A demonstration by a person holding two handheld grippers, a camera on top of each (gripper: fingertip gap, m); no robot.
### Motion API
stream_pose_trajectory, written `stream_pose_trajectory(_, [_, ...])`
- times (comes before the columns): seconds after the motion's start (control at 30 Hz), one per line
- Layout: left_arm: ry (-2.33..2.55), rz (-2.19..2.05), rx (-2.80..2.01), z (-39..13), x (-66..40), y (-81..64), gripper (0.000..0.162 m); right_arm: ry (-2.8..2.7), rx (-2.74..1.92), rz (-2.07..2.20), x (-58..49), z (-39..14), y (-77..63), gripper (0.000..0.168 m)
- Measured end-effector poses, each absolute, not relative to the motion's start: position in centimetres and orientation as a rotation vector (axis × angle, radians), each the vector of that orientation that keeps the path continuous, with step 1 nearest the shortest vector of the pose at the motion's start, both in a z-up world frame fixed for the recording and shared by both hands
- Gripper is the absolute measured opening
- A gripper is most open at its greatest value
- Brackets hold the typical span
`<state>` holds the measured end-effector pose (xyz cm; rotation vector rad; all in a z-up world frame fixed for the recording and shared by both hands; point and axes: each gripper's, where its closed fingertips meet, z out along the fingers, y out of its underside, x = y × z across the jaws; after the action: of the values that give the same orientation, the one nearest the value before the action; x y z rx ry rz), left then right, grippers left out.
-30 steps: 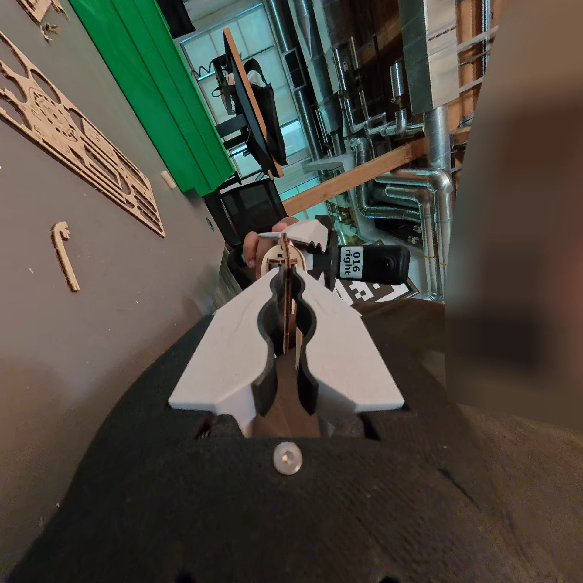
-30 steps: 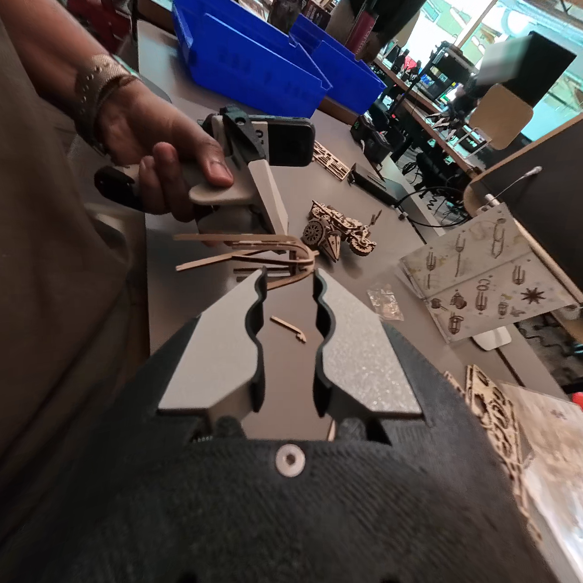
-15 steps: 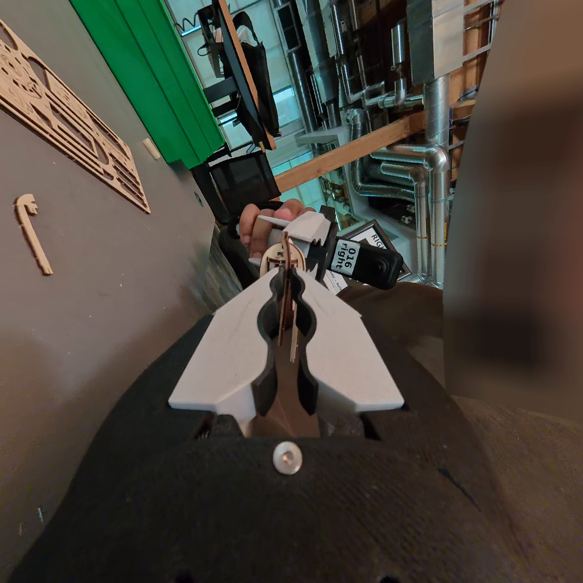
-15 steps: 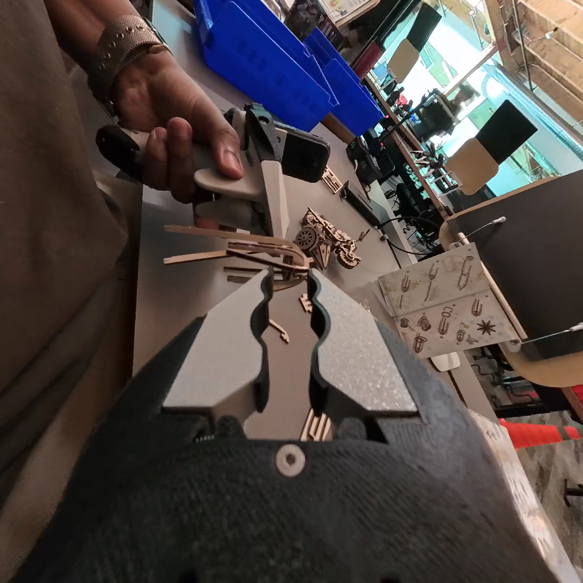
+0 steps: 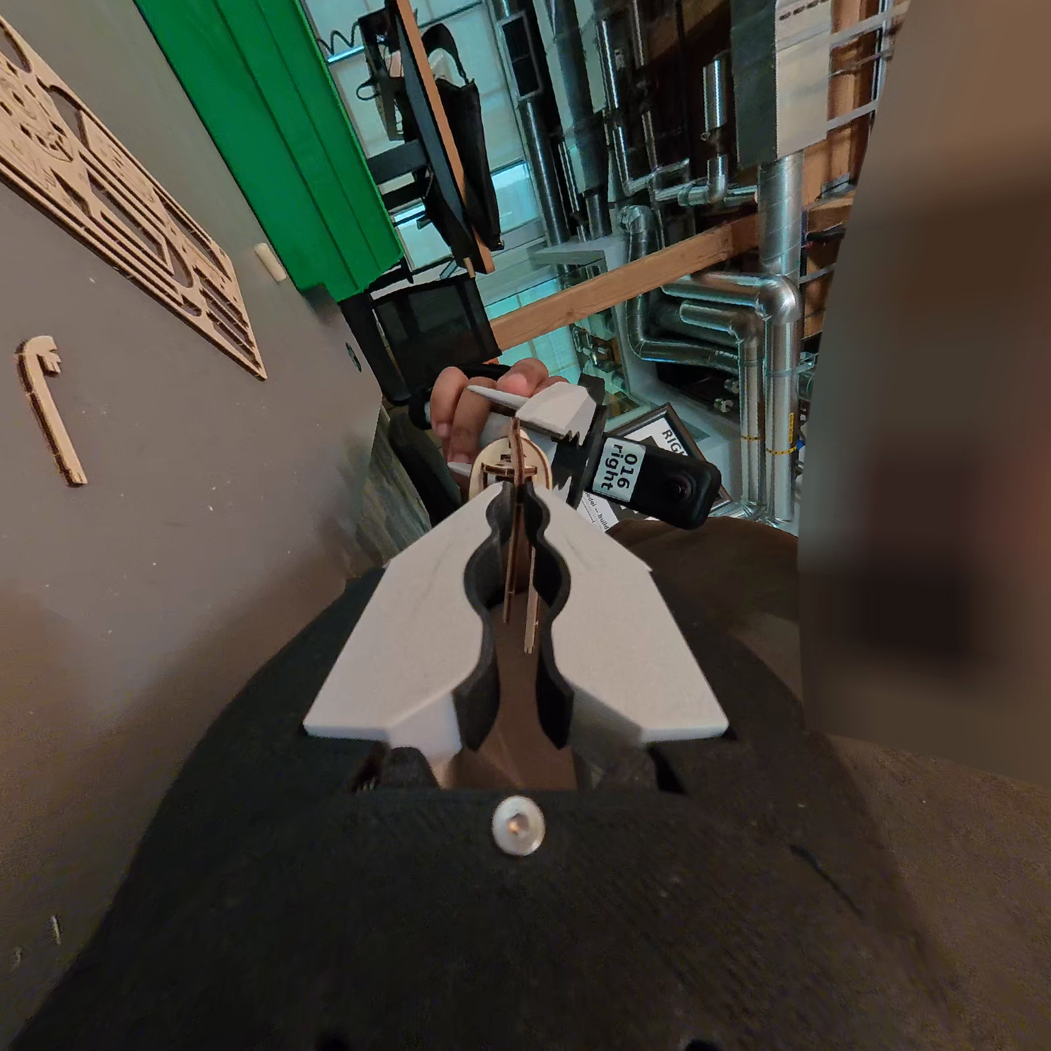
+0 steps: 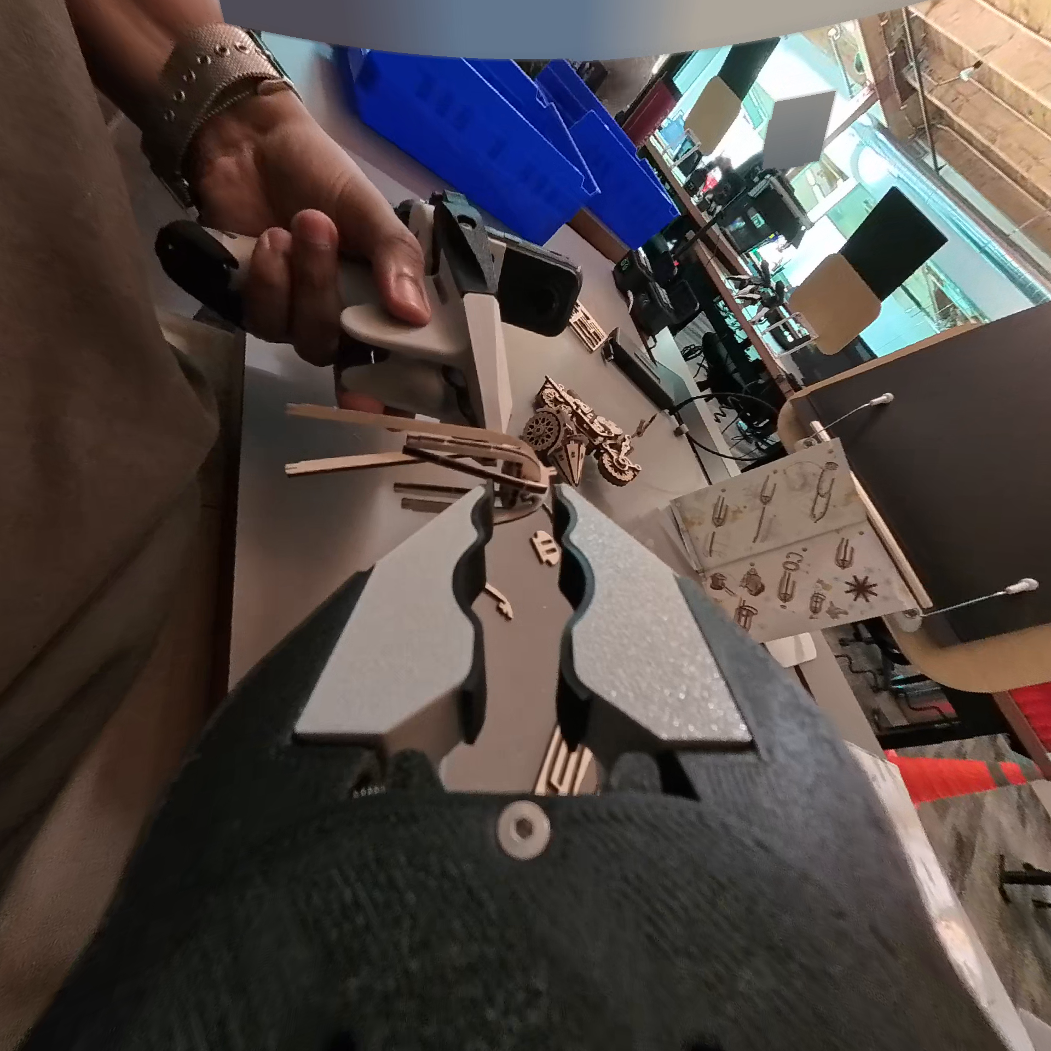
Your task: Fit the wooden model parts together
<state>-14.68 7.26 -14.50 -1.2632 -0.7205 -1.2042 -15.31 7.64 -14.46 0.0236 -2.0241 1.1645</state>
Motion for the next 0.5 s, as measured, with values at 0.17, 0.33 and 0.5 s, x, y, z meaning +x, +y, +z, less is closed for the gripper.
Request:
stream_pose_trajectory(0.17, [-0.721, -1.215, -1.257, -14.46, -14.60, 7.28, 0.001, -2.046, 0.012, 1.196, -15.24, -14.42, 7.86, 0.020])
stream_pose_trajectory(0.33, [-0.717, -1.209, -1.249, -14.35, -14.84, 7.12, 0.000, -2.089, -0.074, 1.344, -14.90, -13.80, 8.42, 0.026])
stream_pose_trajectory(0.5, [-0.712, -1.177, -1.248, -14.21, -15.11, 6.98, 0.000, -2.190, -0.196, 1.476, -14.56, -14.11, 7.99, 0.031])
